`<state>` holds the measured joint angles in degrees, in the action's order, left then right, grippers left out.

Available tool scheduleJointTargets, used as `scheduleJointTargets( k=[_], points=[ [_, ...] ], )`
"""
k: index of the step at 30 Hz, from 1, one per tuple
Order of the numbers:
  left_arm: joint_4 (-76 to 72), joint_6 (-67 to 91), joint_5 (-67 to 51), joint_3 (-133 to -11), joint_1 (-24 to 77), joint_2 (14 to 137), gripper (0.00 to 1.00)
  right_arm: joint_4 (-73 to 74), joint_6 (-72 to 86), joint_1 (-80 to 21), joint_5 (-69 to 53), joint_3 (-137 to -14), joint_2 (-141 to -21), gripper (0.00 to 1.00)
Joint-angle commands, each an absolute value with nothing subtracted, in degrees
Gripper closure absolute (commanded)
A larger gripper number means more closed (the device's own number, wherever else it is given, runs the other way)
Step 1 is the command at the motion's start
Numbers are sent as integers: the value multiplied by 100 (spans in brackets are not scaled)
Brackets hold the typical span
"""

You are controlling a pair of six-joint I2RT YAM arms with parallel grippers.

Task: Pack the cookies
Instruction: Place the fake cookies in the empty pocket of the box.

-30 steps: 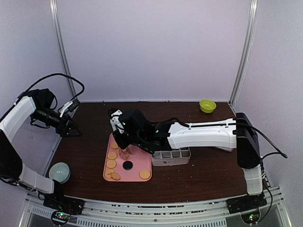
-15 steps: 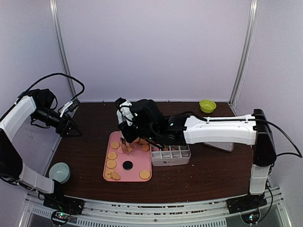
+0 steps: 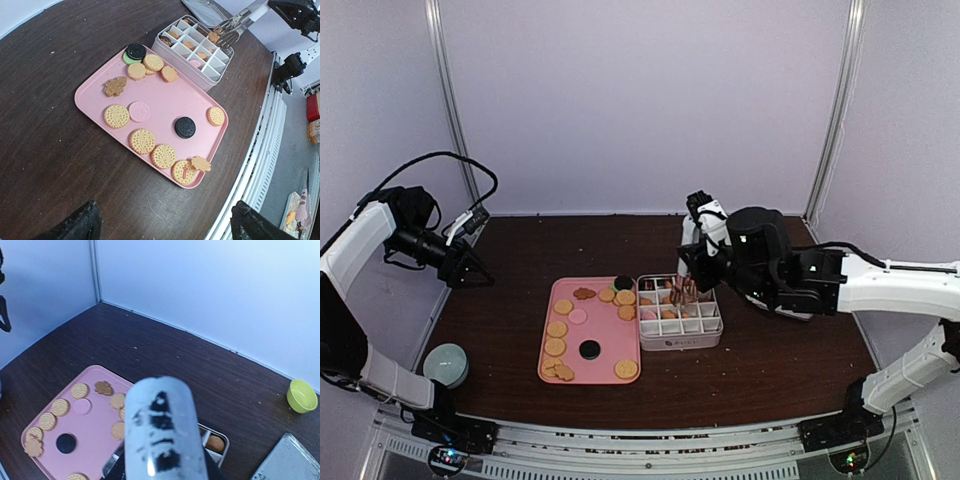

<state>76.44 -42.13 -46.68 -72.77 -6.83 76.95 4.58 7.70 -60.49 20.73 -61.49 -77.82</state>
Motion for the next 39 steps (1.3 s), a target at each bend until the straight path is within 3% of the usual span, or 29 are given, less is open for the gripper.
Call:
scheduleJointTargets(
  k=[1,15,24,39],
  points=[
    [7646,-4262,-4834,-7453,-740,7760,7,500,975,-5838,2576,-5478,-7047,84],
    [7646,-4225,-4764,-7463,-744,7753,7,471,1131,-5696,2535,-5104,-6863,79],
    [7672,-4282,-4764,-7436,-739,7744,7,506,1118,-5689,2493,-5218,-6999,65],
    [7765,-4349,-4823,-7453,-740,7717,7,669,967,-5674,2396,-5398,-6970,62]
  ],
)
